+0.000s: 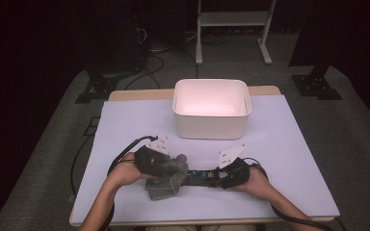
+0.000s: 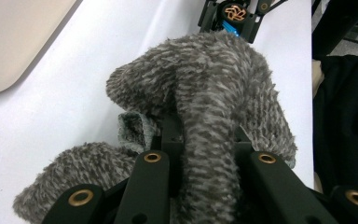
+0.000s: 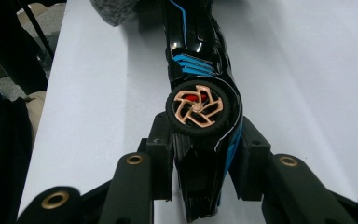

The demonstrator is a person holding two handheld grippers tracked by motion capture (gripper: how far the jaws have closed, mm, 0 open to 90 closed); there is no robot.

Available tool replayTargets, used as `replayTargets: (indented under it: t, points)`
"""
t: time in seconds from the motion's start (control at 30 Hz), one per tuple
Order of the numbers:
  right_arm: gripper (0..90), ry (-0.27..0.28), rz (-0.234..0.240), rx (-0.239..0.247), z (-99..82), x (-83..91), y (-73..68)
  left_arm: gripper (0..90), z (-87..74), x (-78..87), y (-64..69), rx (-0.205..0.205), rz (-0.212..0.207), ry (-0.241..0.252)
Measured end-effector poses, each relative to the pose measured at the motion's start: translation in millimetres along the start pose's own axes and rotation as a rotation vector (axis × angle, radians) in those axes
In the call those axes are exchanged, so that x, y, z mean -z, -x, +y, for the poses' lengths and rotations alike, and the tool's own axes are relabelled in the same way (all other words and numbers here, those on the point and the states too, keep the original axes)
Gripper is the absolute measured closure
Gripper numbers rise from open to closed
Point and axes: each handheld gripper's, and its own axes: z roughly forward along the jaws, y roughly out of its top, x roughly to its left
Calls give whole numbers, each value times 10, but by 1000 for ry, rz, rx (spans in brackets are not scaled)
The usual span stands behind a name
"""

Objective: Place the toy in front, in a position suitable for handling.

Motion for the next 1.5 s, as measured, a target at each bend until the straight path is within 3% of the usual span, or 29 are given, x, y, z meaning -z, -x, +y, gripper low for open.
replayTargets:
  t: [0.17,0.3,0.6,0.7,0.93,1.3,1.5]
  points:
    - [636,3,0,-6,-1,-3,4,760,195,-130,57,-37,-31,-8]
    - [634,2,-8,-2,4,-7,-6,760,458,-362,132,-110,-73,-31]
    - [631,10,-2,-12,3,-12,-6,760,751,-625,153,-151,-125,-24]
    - [631,10,-6,-5,7,-17,-10,760,770,-662,168,-161,-130,-30]
    - [632,6,-7,-3,11,-17,-3,759,628,-506,113,-135,-108,-28]
    - [634,-13,-5,2,4,-41,-6,757,76,-62,17,-26,-29,3]
    - [634,-17,-4,-2,10,-46,-11,757,-171,94,-28,25,10,11]
